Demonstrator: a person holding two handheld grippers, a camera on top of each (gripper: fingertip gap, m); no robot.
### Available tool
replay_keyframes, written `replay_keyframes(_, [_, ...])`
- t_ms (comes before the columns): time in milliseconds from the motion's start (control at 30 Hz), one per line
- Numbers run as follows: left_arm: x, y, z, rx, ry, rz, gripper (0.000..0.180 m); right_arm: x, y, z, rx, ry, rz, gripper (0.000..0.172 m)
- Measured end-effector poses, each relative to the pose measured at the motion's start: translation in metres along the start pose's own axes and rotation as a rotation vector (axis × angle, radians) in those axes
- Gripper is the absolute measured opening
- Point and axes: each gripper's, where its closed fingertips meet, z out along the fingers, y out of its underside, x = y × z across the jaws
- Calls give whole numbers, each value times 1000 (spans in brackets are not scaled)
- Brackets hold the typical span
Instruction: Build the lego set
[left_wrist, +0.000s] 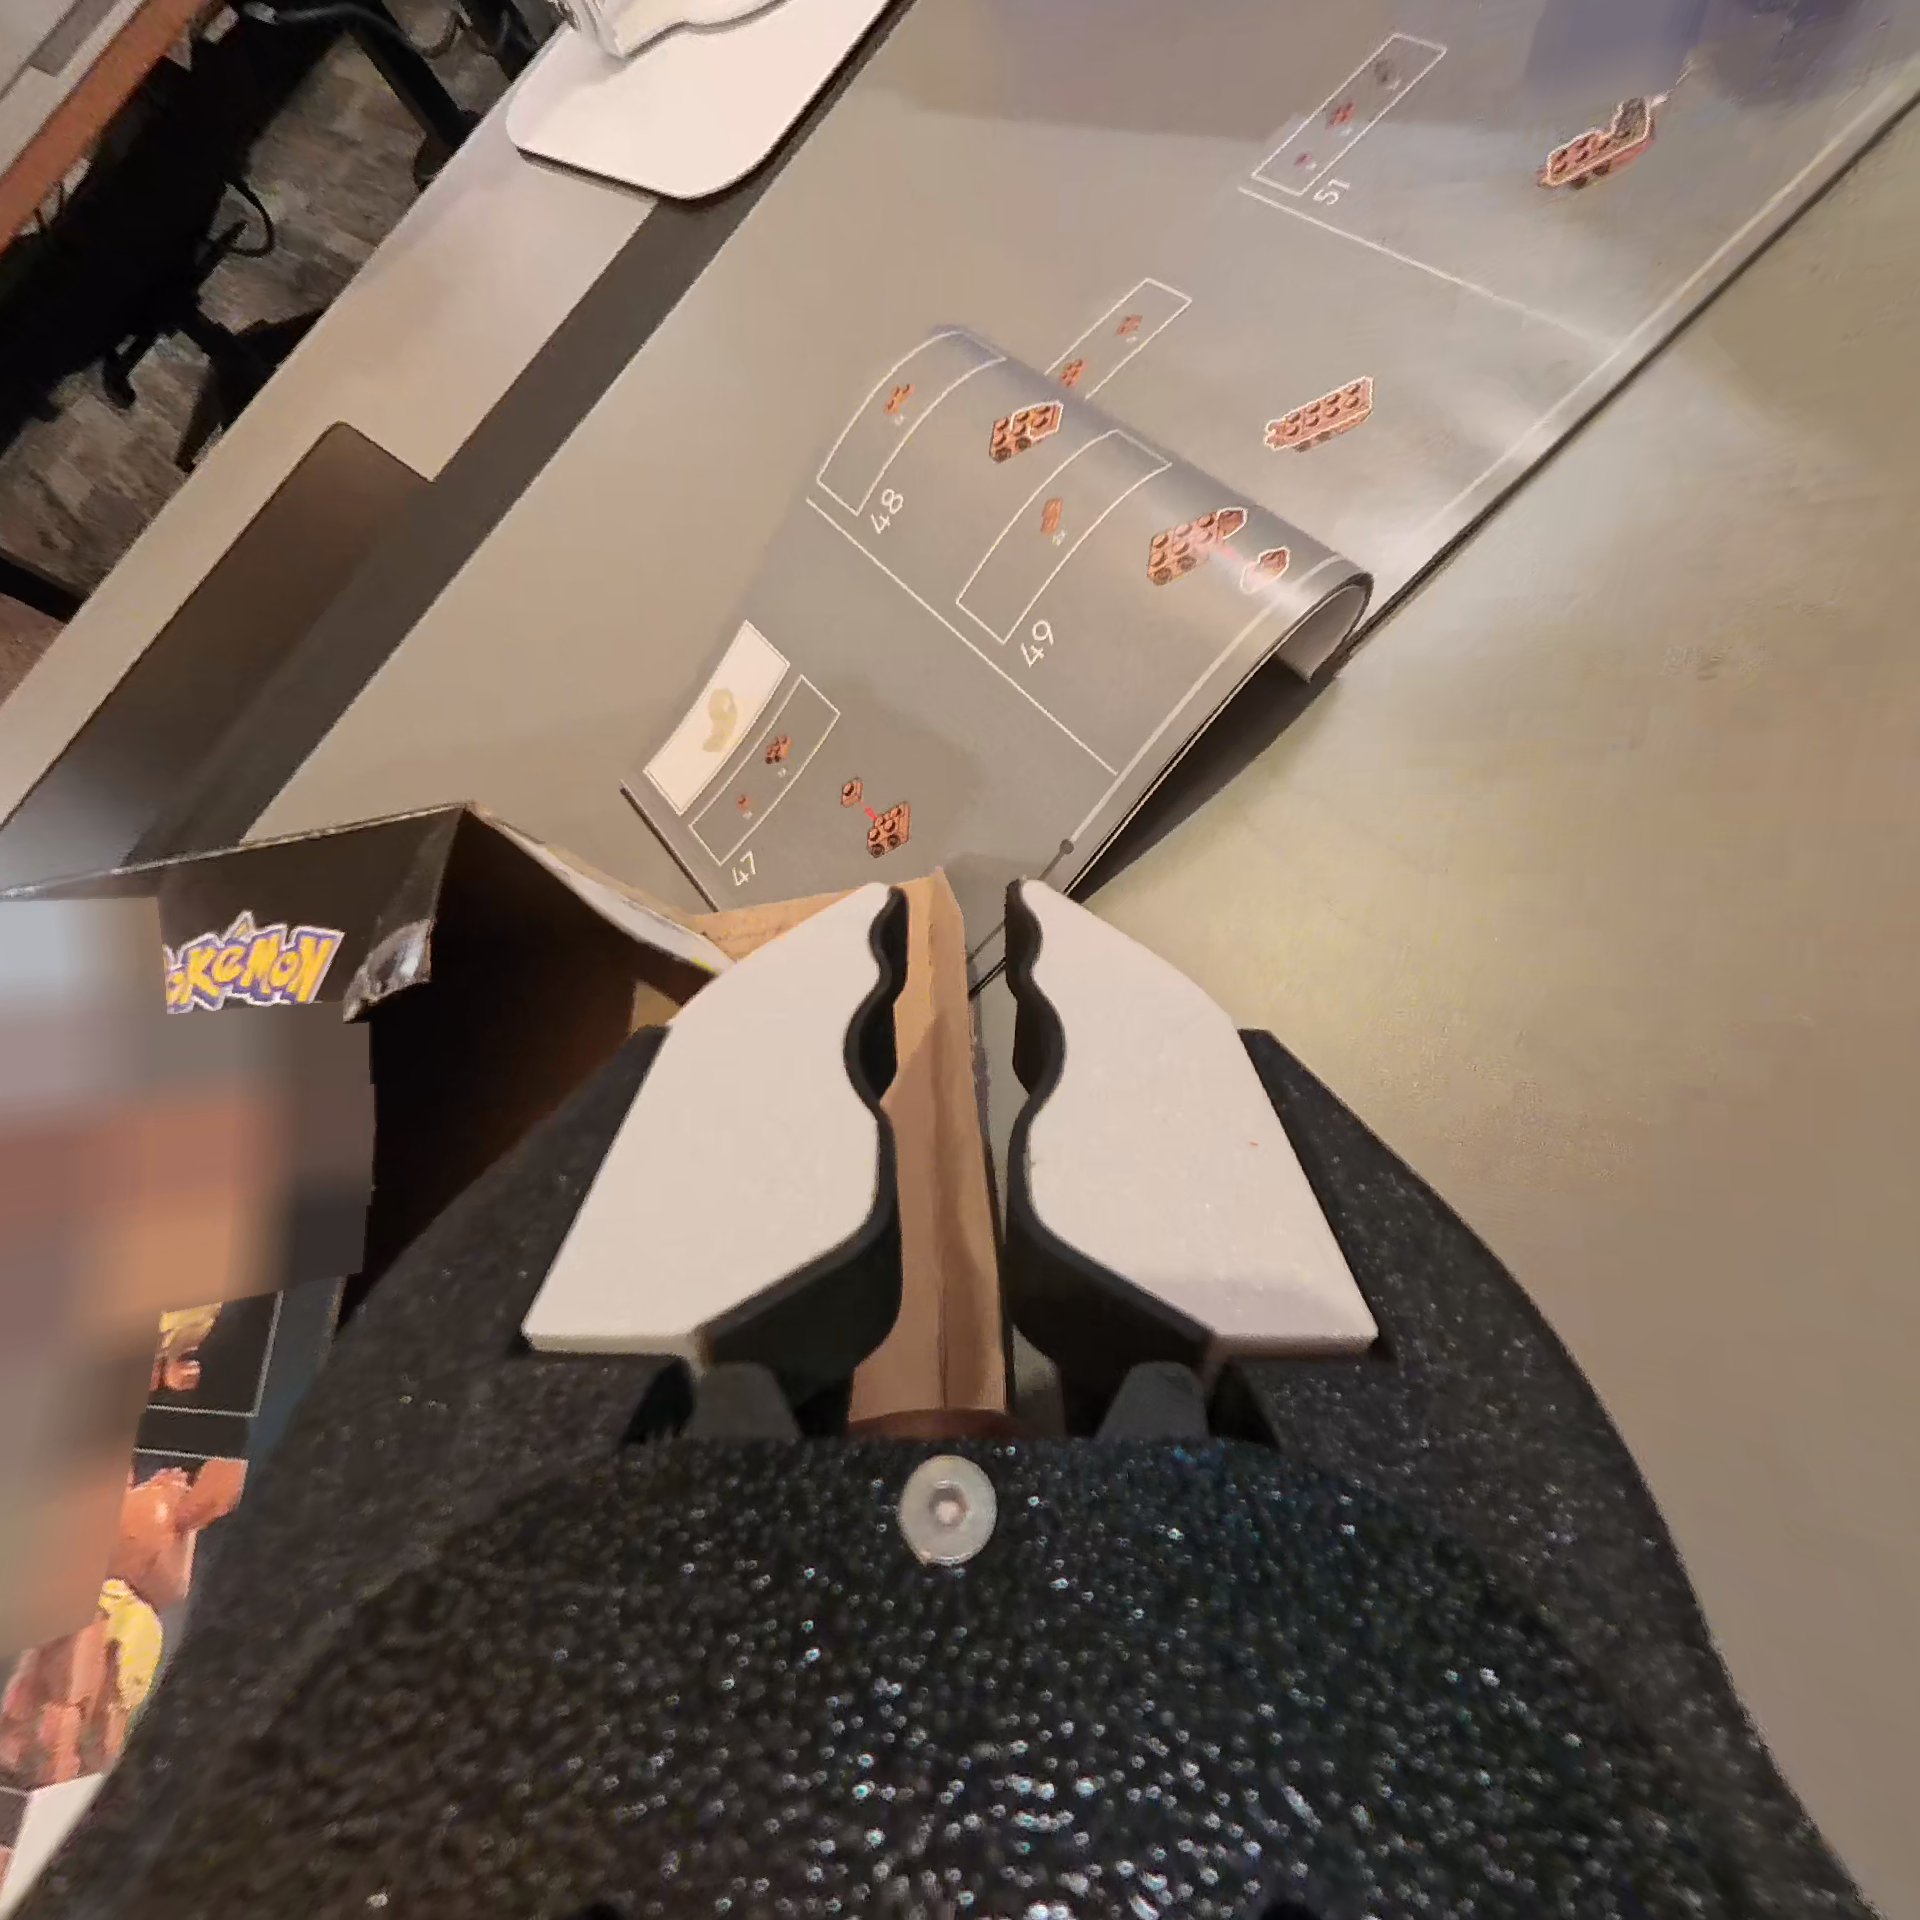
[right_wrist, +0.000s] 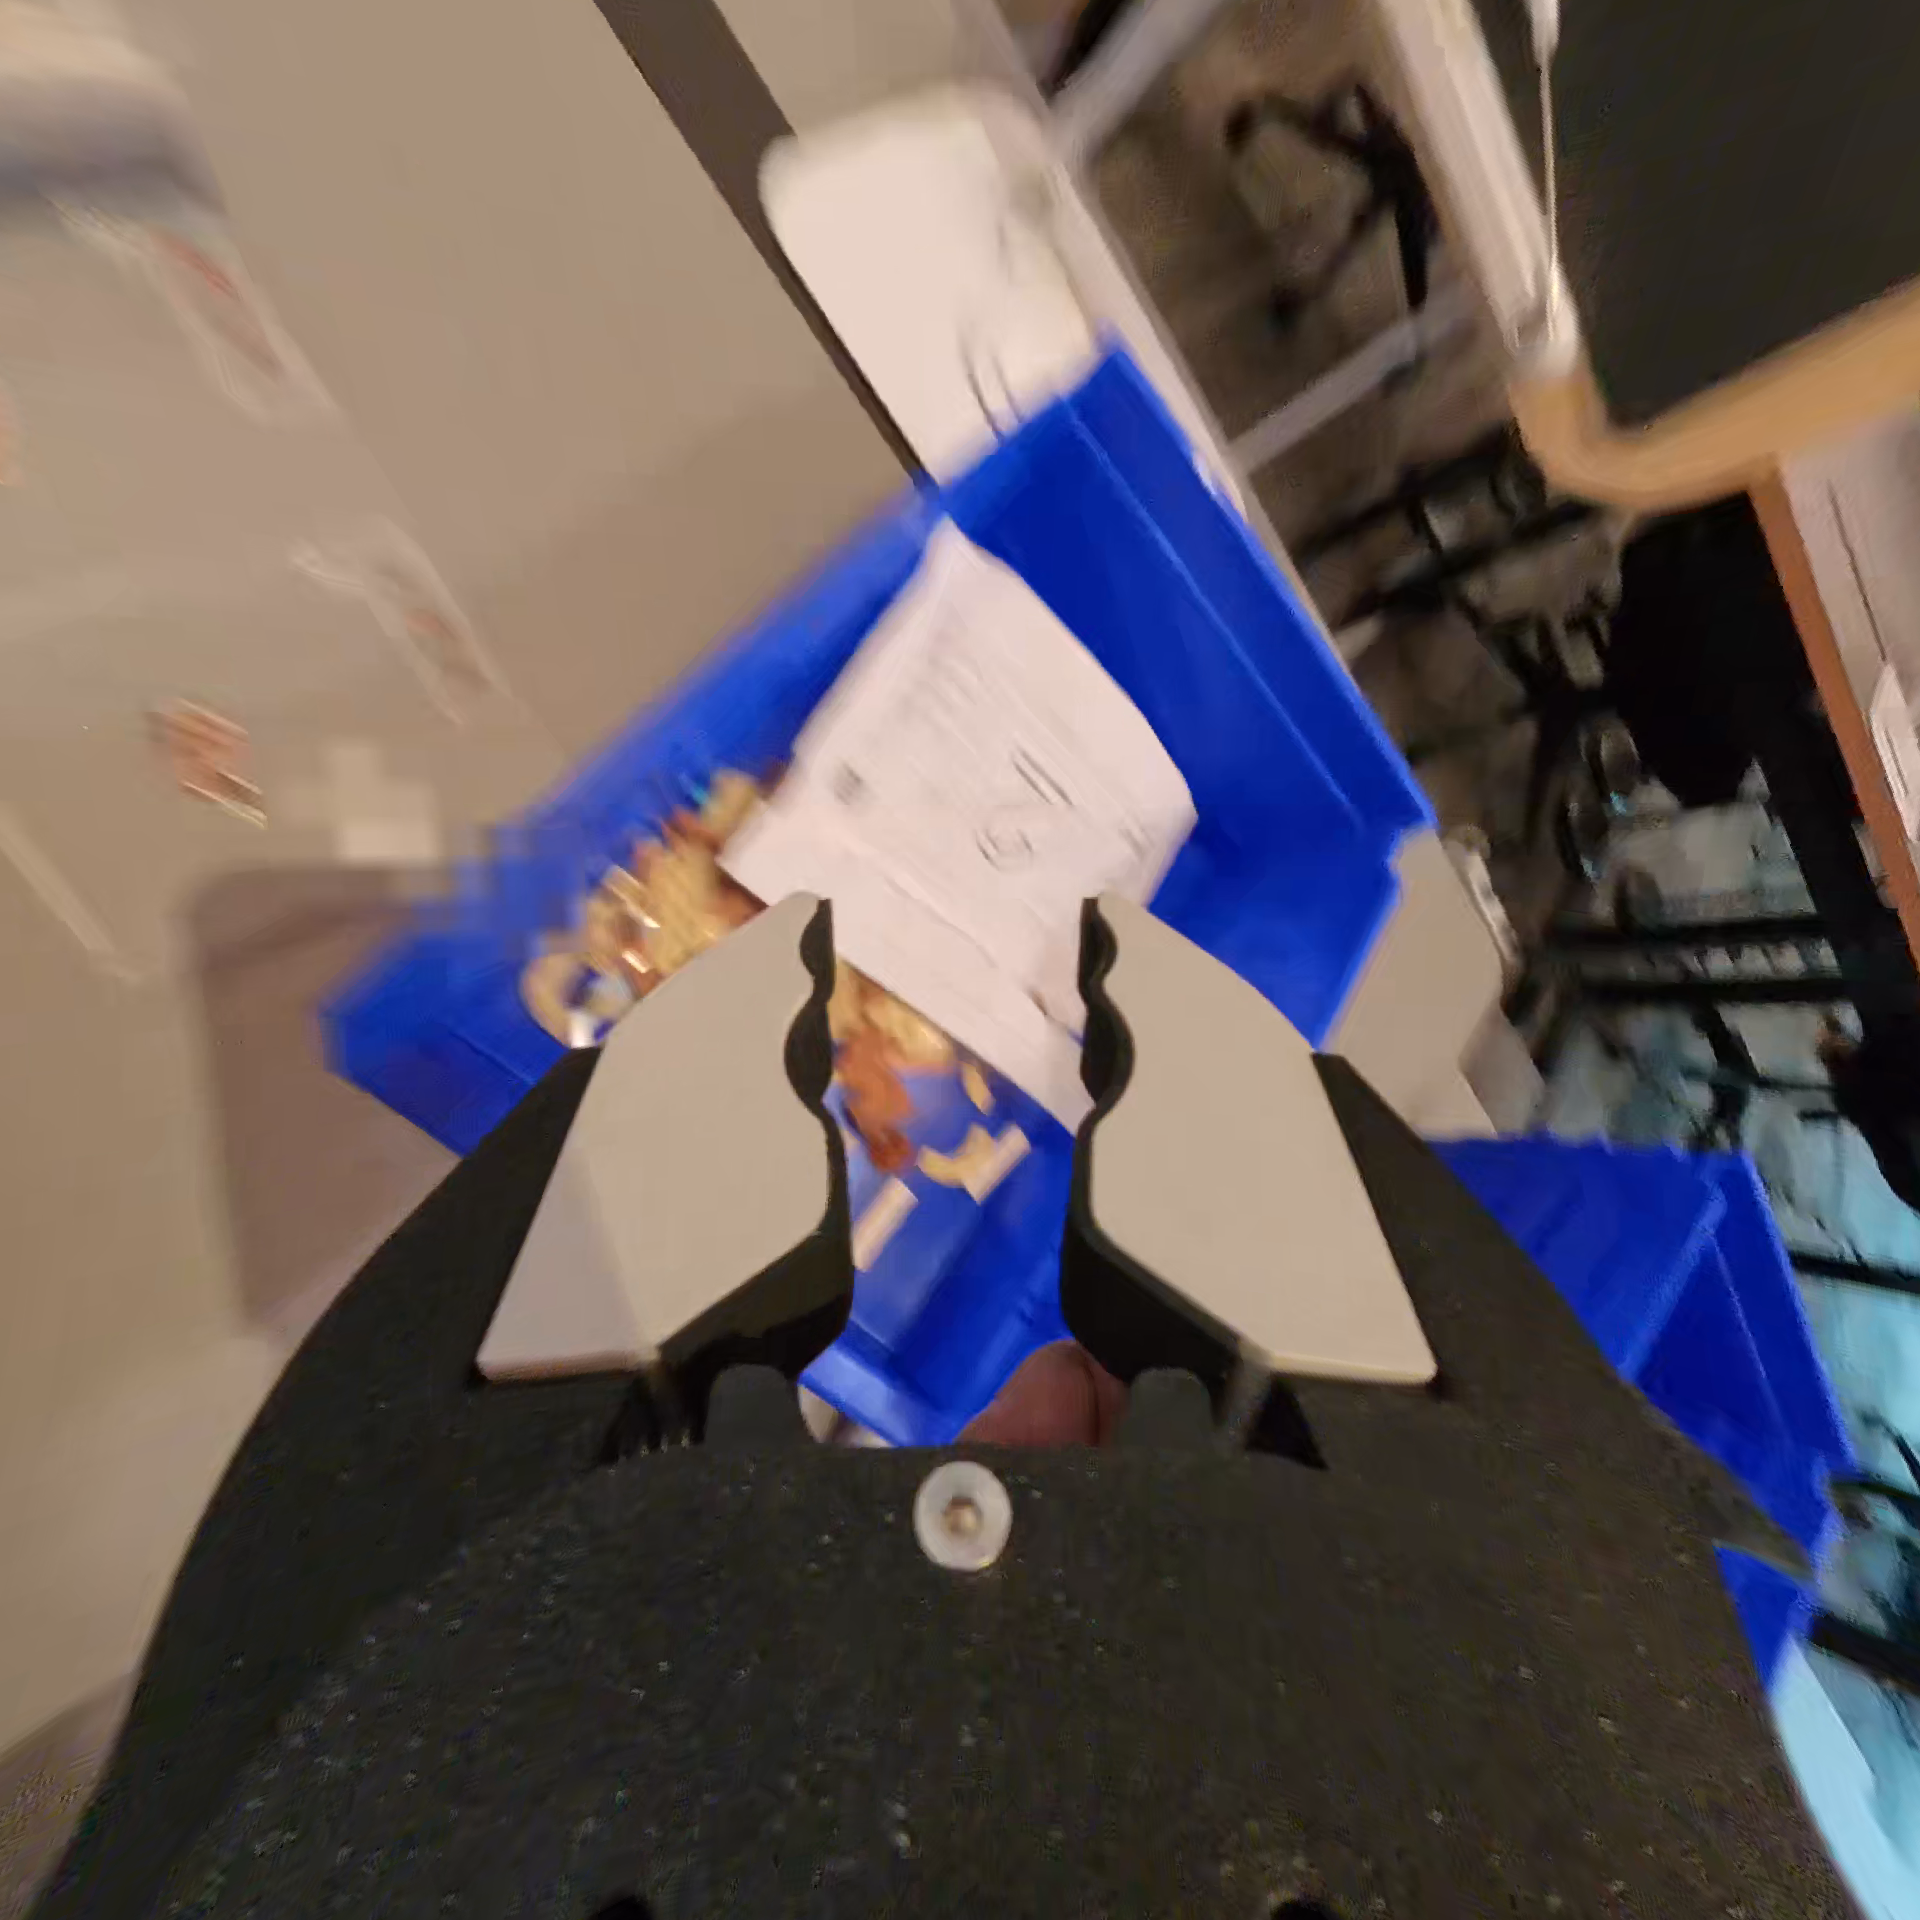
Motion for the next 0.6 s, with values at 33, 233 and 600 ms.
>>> replay_keyframes(33, [1, -1, 1, 2, -1, 8, 17, 14, 22, 6, -59, 14, -3, 48])
replay_keyframes(233, [5, 2, 7, -14, 4, 38, 17, 23, 96, 48, -334, -9, -197, 57])
replay_keyframes(600, [7, 4, 9, -23, 12, 40, 17, 30, 127, 104, -549, 127, -458, 55])
